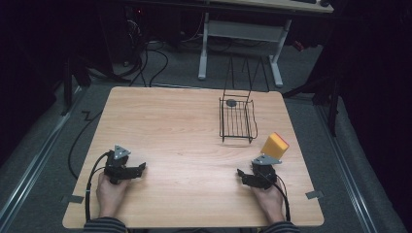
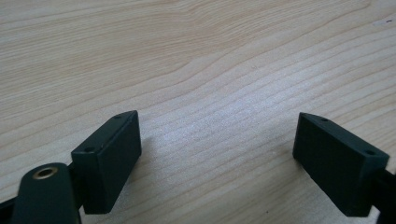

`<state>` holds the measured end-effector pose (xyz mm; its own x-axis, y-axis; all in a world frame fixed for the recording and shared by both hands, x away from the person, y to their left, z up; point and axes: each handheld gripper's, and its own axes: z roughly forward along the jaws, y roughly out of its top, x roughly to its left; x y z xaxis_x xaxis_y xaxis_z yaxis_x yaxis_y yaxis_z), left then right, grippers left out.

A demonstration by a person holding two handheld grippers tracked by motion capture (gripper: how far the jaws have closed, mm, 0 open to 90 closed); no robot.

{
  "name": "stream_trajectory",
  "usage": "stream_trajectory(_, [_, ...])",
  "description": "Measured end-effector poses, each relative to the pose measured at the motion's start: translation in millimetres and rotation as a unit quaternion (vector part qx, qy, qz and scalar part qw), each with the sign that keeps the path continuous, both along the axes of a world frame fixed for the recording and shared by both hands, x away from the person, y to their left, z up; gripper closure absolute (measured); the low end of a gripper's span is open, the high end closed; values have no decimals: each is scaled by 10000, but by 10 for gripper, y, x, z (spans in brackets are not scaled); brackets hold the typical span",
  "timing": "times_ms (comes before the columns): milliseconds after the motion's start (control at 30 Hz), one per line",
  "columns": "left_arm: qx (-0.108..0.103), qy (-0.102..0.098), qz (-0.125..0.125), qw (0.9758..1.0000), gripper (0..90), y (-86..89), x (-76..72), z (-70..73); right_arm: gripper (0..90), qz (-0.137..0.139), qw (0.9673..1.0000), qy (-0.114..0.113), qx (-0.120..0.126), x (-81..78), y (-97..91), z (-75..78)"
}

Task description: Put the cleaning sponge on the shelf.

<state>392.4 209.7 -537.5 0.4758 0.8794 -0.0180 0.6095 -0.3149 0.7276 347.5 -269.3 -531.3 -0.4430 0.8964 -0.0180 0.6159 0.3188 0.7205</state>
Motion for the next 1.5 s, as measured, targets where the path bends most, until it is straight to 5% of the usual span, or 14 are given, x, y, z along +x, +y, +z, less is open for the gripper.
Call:
stream_trajectory(367, [0, 9, -5, 10000, 158, 1, 0, 1, 354, 0, 9999, -91, -64, -49, -20, 8])
stream_trajectory(667, [2, 4, -1, 10000, 158, 0, 0, 1, 369, -154, 9995, -229, 170, -257, -219, 80])
stream_trajectory(933, [4, 5, 2, 10000, 159, -1, 0, 1, 372, -434, 9973, -351, 466, -454, -446, 134])
stream_trajectory(1500, [0, 5, 27, 10000, 159, -1, 1, 1, 355, -1133, 9906, -551, 540, -652, -900, 145])
